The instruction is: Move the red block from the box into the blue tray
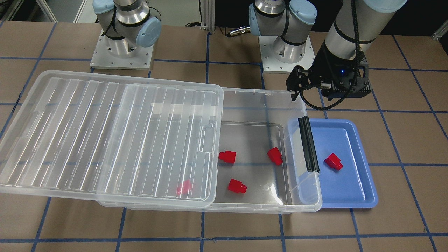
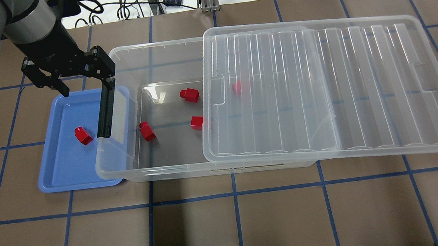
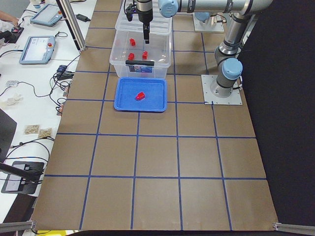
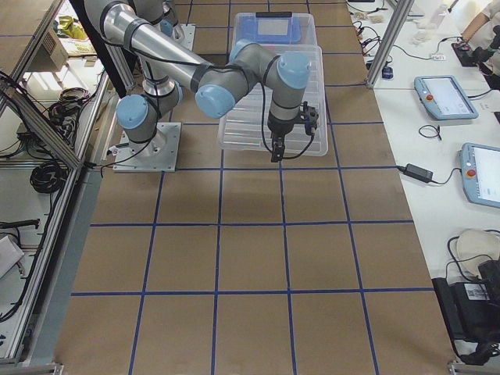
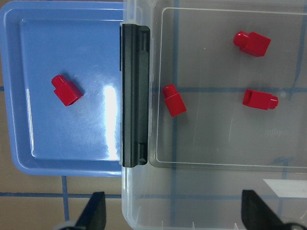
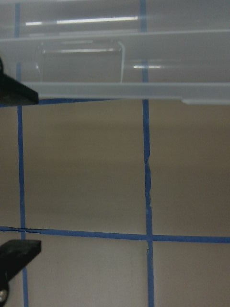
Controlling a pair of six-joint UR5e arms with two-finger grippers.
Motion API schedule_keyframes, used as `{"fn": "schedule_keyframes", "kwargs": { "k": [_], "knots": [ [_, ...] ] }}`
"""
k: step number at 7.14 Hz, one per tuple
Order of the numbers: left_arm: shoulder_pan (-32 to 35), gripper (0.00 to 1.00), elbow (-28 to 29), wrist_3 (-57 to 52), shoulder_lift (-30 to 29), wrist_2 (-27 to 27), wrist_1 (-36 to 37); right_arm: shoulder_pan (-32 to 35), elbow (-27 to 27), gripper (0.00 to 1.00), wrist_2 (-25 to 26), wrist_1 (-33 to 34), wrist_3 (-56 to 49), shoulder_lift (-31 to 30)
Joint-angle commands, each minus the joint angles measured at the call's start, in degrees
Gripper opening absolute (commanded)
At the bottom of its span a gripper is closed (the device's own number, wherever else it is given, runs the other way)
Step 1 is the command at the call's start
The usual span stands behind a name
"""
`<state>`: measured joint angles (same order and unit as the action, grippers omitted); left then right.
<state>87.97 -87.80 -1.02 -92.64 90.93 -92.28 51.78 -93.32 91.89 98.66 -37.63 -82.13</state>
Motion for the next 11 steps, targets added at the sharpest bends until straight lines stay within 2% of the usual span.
{"fn": "schedule_keyframes", "kwargs": {
  "k": [1,2,5,11],
  "knots": [
    [-0.07,1.0,0.0,-0.03,0.01,0.04,0.0,-3.96,-6.24,1.0,-2.75,6.01,-4.99,0.21],
    [-0.08,1.0,0.0,-0.03,0.01,0.04,0.0,-4.49,-7.39,1.0,-5.73,6.19,-6.74,0.21],
    [-0.08,1.0,0.0,-0.03,0.01,0.04,0.0,-4.5,-7.84,1.0,-8.13,5.32,-7.46,0.74],
    [-0.08,1.0,0.0,-0.03,-0.08,0.04,-0.09,-4.5,-9.07,1.0,-8.13,5.23,-7.11,0.65]
  ]
}}
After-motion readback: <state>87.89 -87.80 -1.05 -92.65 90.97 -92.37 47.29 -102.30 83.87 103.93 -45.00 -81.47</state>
